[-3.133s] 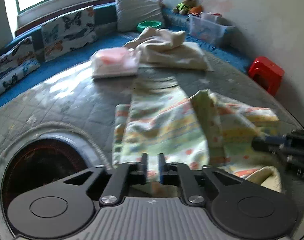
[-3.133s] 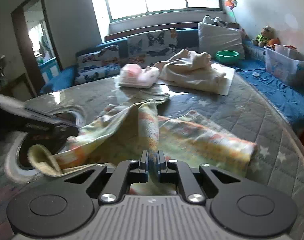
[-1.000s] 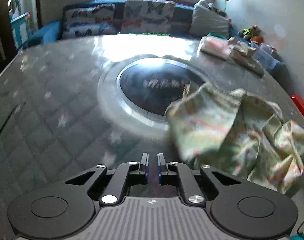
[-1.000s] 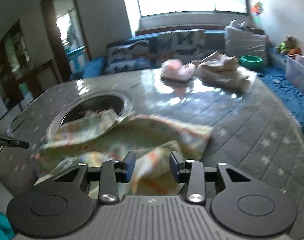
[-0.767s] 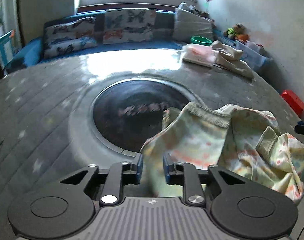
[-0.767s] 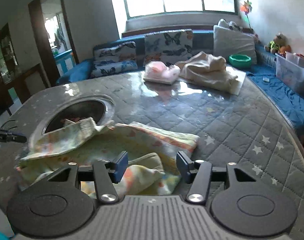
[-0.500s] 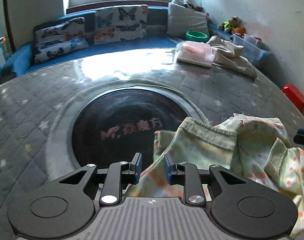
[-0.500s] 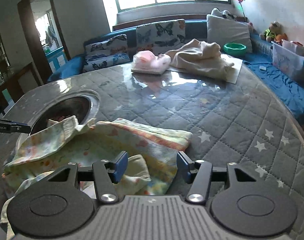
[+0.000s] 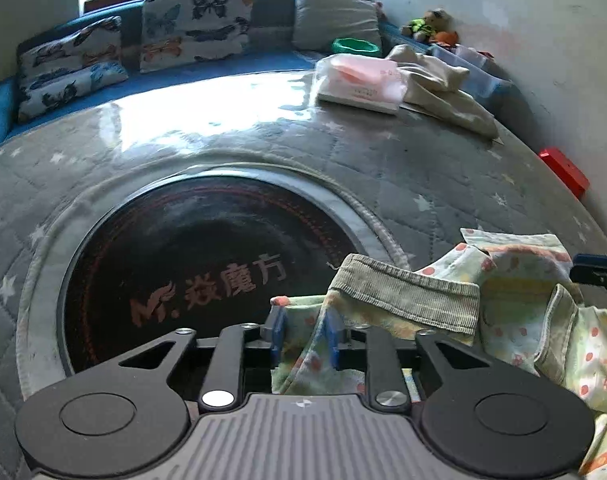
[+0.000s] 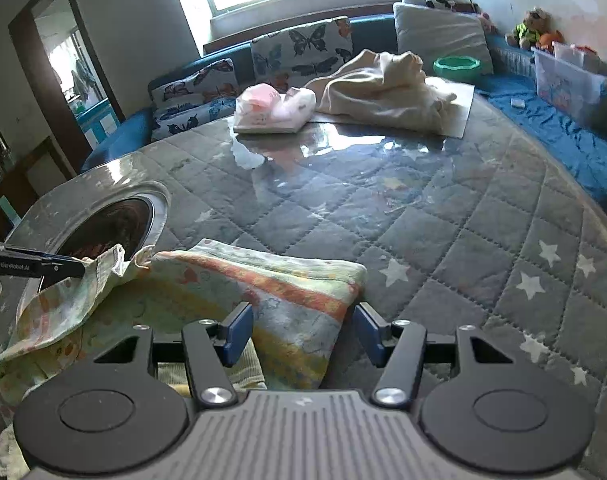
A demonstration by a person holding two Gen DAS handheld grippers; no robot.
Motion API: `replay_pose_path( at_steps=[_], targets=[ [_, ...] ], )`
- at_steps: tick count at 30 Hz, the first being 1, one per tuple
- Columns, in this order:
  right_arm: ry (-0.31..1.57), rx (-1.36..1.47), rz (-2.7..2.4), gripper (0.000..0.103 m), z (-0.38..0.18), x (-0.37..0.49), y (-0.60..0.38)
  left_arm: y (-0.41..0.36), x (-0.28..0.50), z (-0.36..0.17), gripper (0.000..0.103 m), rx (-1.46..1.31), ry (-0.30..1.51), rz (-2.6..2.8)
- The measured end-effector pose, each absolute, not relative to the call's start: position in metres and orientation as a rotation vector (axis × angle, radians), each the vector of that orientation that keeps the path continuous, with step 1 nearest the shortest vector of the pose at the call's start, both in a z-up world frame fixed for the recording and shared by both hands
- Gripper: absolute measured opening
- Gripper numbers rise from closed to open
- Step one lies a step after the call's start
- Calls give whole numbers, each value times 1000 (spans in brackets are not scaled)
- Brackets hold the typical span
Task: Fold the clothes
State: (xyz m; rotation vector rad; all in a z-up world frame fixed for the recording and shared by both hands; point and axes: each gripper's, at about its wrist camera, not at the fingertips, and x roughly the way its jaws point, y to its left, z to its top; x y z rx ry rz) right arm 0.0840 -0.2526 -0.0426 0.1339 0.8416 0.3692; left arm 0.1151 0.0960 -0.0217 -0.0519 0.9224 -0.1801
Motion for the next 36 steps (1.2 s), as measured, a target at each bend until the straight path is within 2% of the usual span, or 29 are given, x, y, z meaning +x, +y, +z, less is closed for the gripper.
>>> replay_pose_path(
  at_steps=[3,8,15,26,30,34,36],
  targets=[
    [851,142,379,57,-45,89,-251,95,118,-18,7,-35,909,-191],
    [859,146,401,49,-45,98,-248,93,130,-9,6,-25,870,-183],
    [817,113,366,48,-41,110,-244,92,159,-13,6,-77,843,-148],
    [859,147,335,51,-47,128,-252,93,192,-23,6,-132,840,-111],
    [867,139,310,43,-47,129,-252,96,184,-14,13,-124,816,-105],
    [884,170,241,44,-49,131,-257,92,165,-3,22,-104,799,-141],
    [886,173,255,42,-50,129,-257,89,155,2,24,-90,796,-169]
  ],
)
